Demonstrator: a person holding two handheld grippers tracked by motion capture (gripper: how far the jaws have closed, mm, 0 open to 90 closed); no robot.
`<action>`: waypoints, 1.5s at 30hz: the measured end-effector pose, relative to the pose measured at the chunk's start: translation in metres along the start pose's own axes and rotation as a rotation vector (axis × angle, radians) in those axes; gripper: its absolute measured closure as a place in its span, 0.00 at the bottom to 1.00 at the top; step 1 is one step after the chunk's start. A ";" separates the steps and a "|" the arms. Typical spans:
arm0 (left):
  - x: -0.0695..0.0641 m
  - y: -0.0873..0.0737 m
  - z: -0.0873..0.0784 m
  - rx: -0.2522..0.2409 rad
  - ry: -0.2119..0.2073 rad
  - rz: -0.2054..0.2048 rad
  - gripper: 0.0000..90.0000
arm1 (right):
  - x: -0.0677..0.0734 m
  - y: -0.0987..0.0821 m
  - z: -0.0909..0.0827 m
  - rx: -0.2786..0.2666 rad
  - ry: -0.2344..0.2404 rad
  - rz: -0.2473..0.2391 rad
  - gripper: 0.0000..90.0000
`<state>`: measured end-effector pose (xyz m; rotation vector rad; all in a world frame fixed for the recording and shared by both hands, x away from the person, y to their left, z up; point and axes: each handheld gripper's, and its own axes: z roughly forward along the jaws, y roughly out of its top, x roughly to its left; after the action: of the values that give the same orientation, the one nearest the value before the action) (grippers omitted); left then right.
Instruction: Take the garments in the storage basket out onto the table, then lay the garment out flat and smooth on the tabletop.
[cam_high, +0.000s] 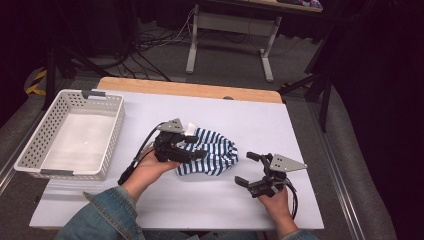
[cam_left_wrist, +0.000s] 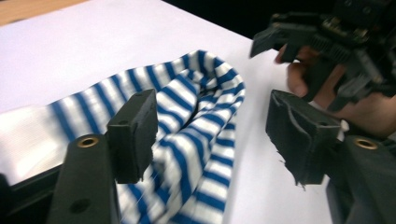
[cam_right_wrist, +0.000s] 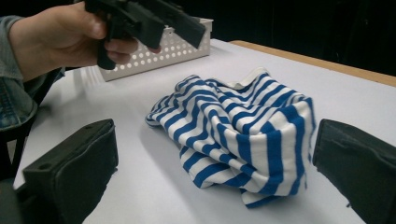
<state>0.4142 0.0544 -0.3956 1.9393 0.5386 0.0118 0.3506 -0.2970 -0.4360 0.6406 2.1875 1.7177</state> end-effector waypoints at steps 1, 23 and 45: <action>0.001 -0.002 -0.004 -0.006 0.011 0.001 0.38 | -0.001 0.002 -0.001 0.008 -0.004 0.009 0.02; 0.011 -0.027 -0.056 -0.050 0.178 -0.026 0.30 | -0.022 0.063 0.026 0.181 -0.038 -0.008 0.31; 0.010 -0.043 -0.065 -0.010 0.192 -0.042 0.29 | -0.053 0.096 0.118 0.396 -0.059 -0.028 0.55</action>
<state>0.3912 0.1288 -0.4071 1.9273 0.7045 0.1750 0.4690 -0.2066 -0.3746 0.7357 2.5003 1.2401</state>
